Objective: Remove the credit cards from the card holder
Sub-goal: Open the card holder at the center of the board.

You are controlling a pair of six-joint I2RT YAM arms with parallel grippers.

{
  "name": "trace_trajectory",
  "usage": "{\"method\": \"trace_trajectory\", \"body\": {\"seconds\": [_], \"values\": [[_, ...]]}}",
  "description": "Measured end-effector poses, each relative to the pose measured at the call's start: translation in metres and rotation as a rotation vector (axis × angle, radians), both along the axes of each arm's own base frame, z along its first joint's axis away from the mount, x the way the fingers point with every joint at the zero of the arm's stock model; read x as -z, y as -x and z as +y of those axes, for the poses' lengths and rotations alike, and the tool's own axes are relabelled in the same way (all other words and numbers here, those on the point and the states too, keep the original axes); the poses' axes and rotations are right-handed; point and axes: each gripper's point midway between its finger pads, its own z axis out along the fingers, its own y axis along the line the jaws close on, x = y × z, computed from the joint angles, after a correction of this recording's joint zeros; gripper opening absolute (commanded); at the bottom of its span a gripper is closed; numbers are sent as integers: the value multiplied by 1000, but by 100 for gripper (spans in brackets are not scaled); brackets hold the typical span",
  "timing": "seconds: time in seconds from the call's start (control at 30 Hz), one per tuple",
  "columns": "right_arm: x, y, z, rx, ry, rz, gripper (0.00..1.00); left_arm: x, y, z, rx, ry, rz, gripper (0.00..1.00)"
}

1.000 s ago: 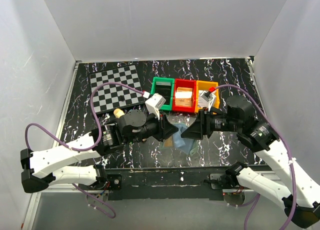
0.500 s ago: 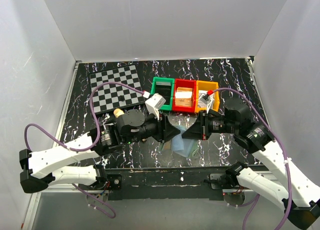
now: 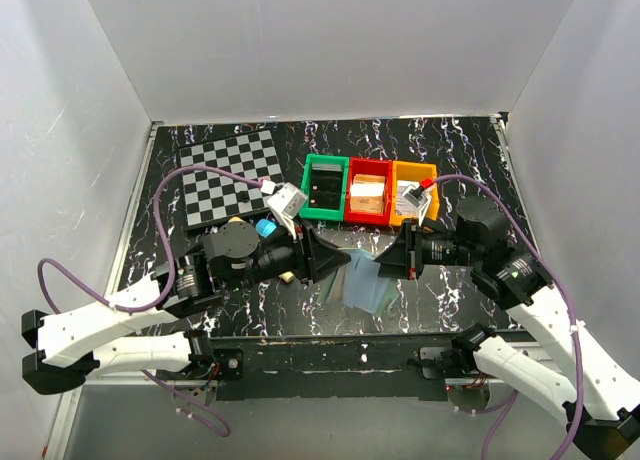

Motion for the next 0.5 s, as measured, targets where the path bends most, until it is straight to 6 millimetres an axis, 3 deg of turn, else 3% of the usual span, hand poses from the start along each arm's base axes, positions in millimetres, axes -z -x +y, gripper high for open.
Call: {"method": "trace_trajectory", "body": {"seconds": [0.27, 0.4, 0.5], "values": [[-3, 2, 0, -7, -21, 2, 1, 9, 2, -2, 15, -12, 5, 23], [-4, 1, 0, -8, -28, -1, 1, 13, 2, -2, 16, -15, 3, 9], [-5, 3, 0, -15, -30, 2, 1, 14, 2, 0, 13, -20, -5, 6]]}}
